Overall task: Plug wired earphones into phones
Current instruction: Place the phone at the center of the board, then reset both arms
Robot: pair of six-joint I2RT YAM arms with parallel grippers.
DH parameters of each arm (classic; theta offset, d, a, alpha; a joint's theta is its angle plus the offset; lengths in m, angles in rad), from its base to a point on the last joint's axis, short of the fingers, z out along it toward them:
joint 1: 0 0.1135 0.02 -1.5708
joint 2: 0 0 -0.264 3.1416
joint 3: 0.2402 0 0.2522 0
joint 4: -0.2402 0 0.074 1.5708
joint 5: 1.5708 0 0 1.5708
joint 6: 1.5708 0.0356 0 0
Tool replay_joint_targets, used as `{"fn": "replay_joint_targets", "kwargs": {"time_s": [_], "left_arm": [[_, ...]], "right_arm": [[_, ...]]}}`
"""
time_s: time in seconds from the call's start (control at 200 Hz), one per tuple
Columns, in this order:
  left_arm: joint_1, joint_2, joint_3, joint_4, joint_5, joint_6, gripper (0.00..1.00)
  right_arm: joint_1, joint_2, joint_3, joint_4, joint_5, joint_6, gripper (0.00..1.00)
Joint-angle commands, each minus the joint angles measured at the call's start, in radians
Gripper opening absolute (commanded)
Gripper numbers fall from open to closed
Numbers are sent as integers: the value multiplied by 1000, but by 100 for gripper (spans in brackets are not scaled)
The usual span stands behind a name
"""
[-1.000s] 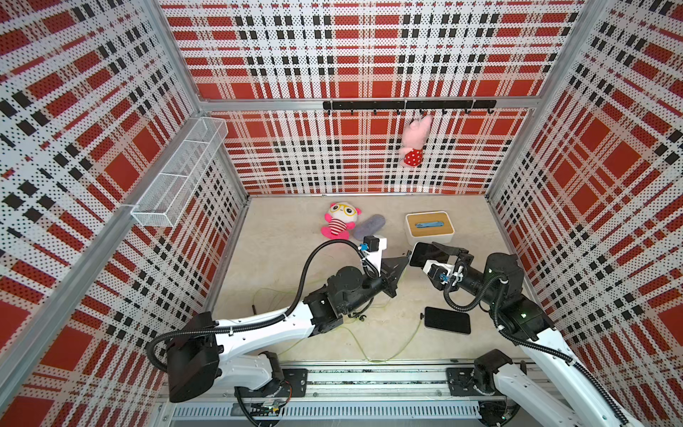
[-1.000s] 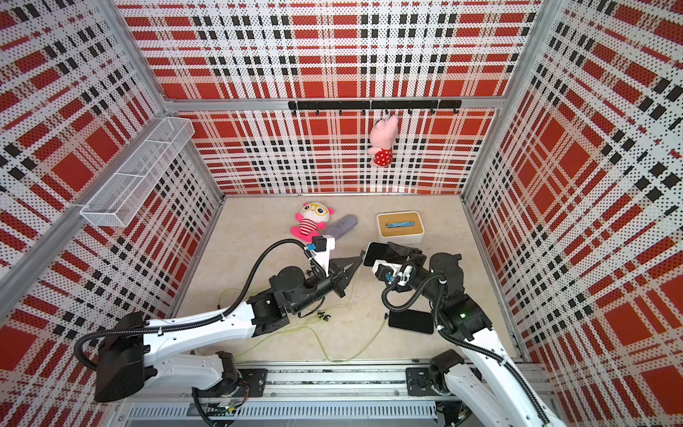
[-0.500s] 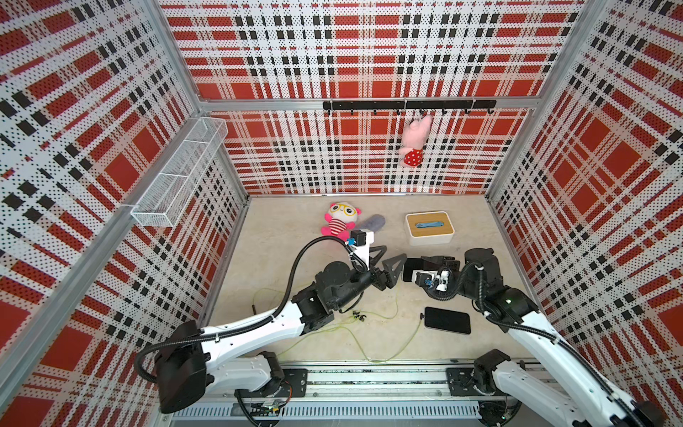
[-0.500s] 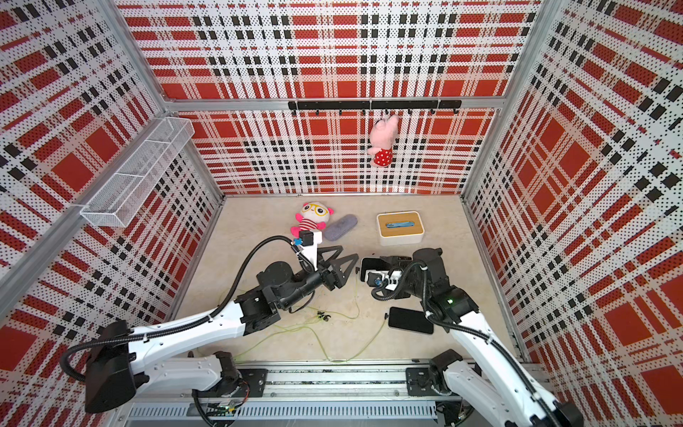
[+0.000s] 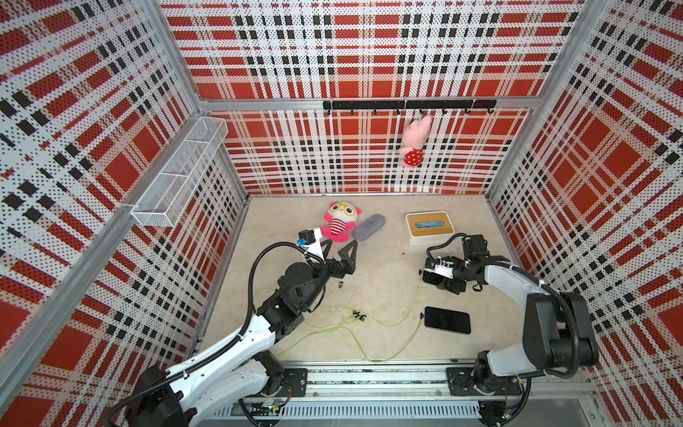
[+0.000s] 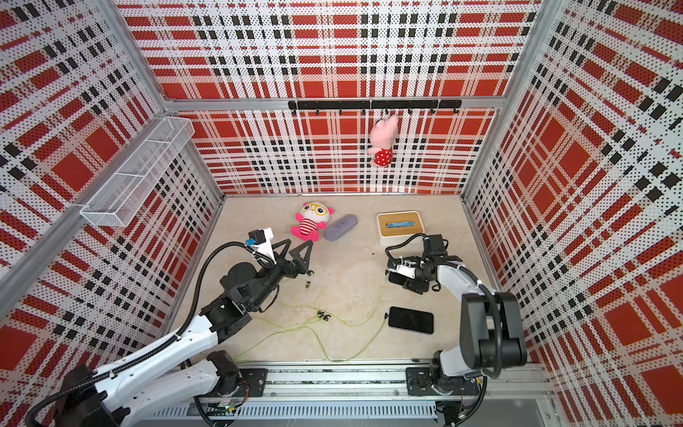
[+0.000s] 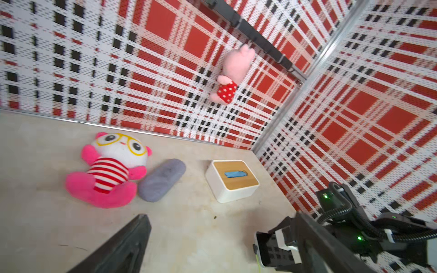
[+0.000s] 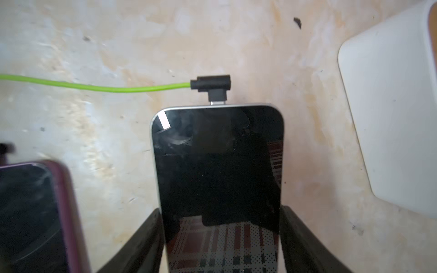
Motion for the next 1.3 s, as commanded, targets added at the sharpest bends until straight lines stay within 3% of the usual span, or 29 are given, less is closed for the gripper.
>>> {"fn": "replay_joint_targets", "kwargs": {"time_s": [0.0, 0.175, 0.215, 0.261, 0.276, 0.416, 0.591, 0.741, 0.847, 1.032, 1.217, 1.293], "left_arm": [[70, -11, -10, -46, 32, -4, 98], [170, 8, -7, -91, -17, 10, 98], [194, 16, -5, -110, -45, 12, 98], [220, 18, -9, -117, -71, 13, 98], [229, 18, -12, -112, -75, 17, 98], [324, 21, -29, -124, -187, 7, 98], [449, 14, -89, -98, -318, 73, 98], [512, -11, -193, 24, -385, 223, 98], [575, -11, -265, 75, -335, 218, 98], [617, 75, -388, 312, -272, 251, 98], [629, 233, -424, 592, -219, 330, 98], [648, 301, -403, 660, -164, 362, 98]], "right_arm": [[-18, 88, 80, -40, -17, -52, 42], [-24, 175, 112, -69, -46, -49, 59], [-25, 179, 106, -68, -45, -46, 72], [-24, 177, 92, -57, -39, -44, 98], [-25, 173, 87, -51, -39, -42, 100], [-30, 69, 26, 34, -83, 66, 100], [-38, -218, -188, 454, -80, 530, 100], [-38, -480, -446, 878, 74, 986, 100], [-39, -584, -581, 1048, 287, 1151, 100], [-41, -462, -690, 1343, 421, 1202, 100], [-39, -171, -762, 1835, 359, 1268, 100], [-37, -64, -736, 1894, 311, 1251, 100]]}}
